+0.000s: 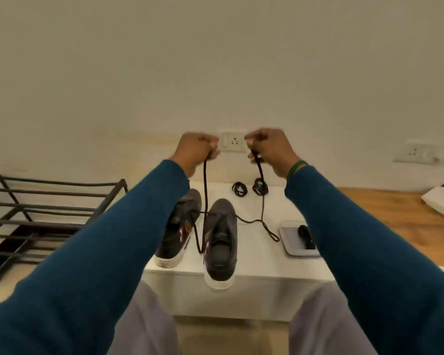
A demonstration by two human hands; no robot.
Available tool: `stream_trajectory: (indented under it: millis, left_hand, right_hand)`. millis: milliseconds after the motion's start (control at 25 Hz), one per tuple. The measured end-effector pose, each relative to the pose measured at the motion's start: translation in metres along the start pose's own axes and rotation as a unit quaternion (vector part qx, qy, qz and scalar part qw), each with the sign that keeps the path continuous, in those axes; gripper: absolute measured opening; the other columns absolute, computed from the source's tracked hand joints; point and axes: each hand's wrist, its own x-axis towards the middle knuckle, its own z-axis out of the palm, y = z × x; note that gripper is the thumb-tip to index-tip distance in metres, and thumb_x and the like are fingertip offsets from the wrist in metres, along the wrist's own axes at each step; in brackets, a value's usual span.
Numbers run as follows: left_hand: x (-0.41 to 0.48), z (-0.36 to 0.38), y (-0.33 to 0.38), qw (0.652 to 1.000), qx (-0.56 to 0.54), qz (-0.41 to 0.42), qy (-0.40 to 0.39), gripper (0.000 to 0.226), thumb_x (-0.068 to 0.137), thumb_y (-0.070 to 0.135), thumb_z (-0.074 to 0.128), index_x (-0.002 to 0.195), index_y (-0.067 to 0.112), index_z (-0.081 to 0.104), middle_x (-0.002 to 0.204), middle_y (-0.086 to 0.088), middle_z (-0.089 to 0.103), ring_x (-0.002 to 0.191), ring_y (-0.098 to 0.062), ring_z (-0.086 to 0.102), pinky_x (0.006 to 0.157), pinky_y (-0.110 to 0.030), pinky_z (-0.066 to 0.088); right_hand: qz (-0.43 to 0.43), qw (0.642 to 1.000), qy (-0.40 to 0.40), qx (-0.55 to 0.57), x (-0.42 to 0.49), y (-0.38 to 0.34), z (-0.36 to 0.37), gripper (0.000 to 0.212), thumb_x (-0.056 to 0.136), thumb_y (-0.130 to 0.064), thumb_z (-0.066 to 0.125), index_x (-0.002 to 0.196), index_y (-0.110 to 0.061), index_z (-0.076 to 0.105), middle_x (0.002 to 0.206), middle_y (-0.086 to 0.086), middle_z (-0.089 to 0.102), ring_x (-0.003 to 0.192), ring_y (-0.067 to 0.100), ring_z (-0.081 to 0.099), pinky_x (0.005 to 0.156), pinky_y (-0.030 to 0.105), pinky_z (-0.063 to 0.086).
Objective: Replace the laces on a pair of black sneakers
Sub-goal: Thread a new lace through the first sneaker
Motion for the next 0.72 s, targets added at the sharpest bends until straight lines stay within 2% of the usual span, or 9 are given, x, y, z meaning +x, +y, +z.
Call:
stream_trajectory:
  millis: [120, 240, 360, 440, 520, 640, 720]
  left_hand:
    - [-0.012, -0.006, -0.092, 0.993, -0.003, -0.112, 0.033, 0.017, 0.094, -0.013, 0.054, 0.103, -0.007, 0.067, 0.090, -0.019, 0.064, 0.069, -0.020, 0.066, 0.061, -0.019, 0.056]
    - [-0.015, -0.011, -0.146, 0.986, 0.038, -0.156, 0.043, 0.020, 0.094, -0.011, 0.055, 0.110, -0.006, 0.066, 0.091, -0.016, 0.067, 0.075, -0.020, 0.068, 0.066, -0.021, 0.057]
    - [-0.007, -0.009, -0.159, 0.981, 0.150, -0.126, 0.002, 0.020, 0.095, -0.004, 0.054, 0.101, 0.006, 0.070, 0.089, -0.010, 0.069, 0.073, -0.013, 0.068, 0.062, -0.018, 0.057]
    - [-0.004, -0.002, -0.158, 0.971, 0.215, -0.093, -0.041, 0.021, 0.095, 0.001, 0.056, 0.093, 0.015, 0.071, 0.086, -0.004, 0.071, 0.069, -0.006, 0.068, 0.059, -0.013, 0.053]
    - [-0.004, 0.005, -0.159, 0.963, 0.247, -0.079, -0.072, 0.022, 0.095, 0.003, 0.058, 0.090, 0.019, 0.072, 0.084, -0.001, 0.072, 0.068, -0.003, 0.068, 0.060, -0.012, 0.053]
    - [-0.003, 0.011, -0.163, 0.949, 0.294, -0.063, -0.095, 0.020, 0.094, 0.005, 0.062, 0.095, 0.019, 0.074, 0.089, 0.002, 0.072, 0.082, -0.010, 0.069, 0.076, -0.020, 0.056]
    - [-0.002, 0.014, -0.163, 0.940, 0.320, -0.044, -0.108, 0.018, 0.093, 0.006, 0.064, 0.097, 0.020, 0.075, 0.092, 0.007, 0.070, 0.088, -0.007, 0.065, 0.085, -0.022, 0.052]
  right_hand:
    - [0.070, 0.997, 0.002, -0.044, -0.016, 0.093, 0.019, 0.017, 0.098, -0.003, 0.054, 0.108, -0.005, 0.068, 0.092, 0.011, 0.066, 0.065, 0.016, 0.062, 0.060, 0.030, 0.057]
    - [0.123, 0.988, -0.011, -0.092, -0.023, 0.155, 0.040, 0.017, 0.095, -0.008, 0.058, 0.111, -0.007, 0.065, 0.092, 0.012, 0.068, 0.076, 0.022, 0.067, 0.065, 0.031, 0.057]
    - [0.135, 0.977, -0.011, -0.167, -0.025, 0.191, 0.054, 0.010, 0.091, -0.007, 0.060, 0.098, -0.008, 0.067, 0.096, 0.010, 0.069, 0.090, 0.027, 0.067, 0.081, 0.038, 0.058]
    - [0.146, 0.967, -0.047, -0.202, -0.024, 0.204, 0.062, 0.010, 0.091, -0.007, 0.060, 0.092, -0.006, 0.070, 0.095, 0.010, 0.070, 0.091, 0.028, 0.067, 0.086, 0.042, 0.058]
    - [0.148, 0.959, -0.077, -0.229, -0.022, 0.206, 0.067, 0.012, 0.092, -0.008, 0.061, 0.089, -0.004, 0.072, 0.092, 0.012, 0.071, 0.090, 0.028, 0.068, 0.084, 0.041, 0.059]
    - [0.136, 0.943, -0.096, -0.287, -0.020, 0.199, 0.067, 0.016, 0.095, -0.014, 0.060, 0.091, -0.004, 0.072, 0.095, 0.014, 0.071, 0.089, 0.027, 0.066, 0.077, 0.035, 0.055]
    - [0.099, 0.942, -0.058, -0.317, -0.024, 0.187, 0.063, 0.021, 0.097, -0.025, 0.060, 0.095, -0.007, 0.070, 0.095, 0.008, 0.070, 0.086, 0.023, 0.064, 0.073, 0.031, 0.051]
